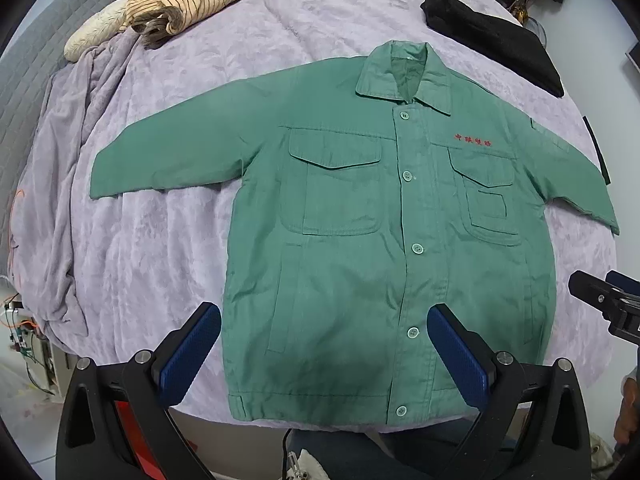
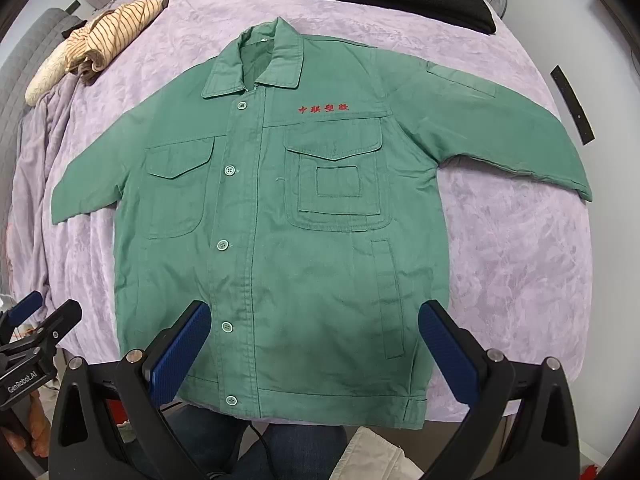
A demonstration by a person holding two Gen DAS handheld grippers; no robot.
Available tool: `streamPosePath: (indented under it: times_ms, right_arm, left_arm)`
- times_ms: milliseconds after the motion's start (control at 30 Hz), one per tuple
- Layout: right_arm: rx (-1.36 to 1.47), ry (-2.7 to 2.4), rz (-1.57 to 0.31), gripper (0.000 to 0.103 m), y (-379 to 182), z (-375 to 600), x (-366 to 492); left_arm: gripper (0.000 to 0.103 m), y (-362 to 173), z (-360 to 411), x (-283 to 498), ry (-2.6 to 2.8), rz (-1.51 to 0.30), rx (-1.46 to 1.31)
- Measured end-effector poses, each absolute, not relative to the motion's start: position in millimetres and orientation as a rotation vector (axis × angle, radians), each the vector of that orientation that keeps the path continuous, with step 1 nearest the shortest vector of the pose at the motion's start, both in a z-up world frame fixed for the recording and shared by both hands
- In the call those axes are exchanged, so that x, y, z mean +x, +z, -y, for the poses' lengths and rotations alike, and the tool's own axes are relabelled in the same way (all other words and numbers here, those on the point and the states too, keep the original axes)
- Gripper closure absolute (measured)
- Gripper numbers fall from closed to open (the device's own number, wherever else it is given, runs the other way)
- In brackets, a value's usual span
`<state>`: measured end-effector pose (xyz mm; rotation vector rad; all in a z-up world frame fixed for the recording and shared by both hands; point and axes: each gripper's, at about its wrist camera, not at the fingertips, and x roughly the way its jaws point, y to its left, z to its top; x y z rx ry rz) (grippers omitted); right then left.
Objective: Fold large clothes
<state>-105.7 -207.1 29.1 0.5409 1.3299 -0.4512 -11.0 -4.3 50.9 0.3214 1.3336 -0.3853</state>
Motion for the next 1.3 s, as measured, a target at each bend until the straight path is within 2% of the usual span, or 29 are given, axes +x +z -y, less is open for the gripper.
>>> streamPosePath:
  times_ms: [1300]
  right_arm:
    - [0.536, -0.454, -1.325, 0.000, 29.8, 205.3, -110.6]
  left_arm:
    - [0.000, 53.3, 13.1, -18.0, -0.391, -1.319, 0.346]
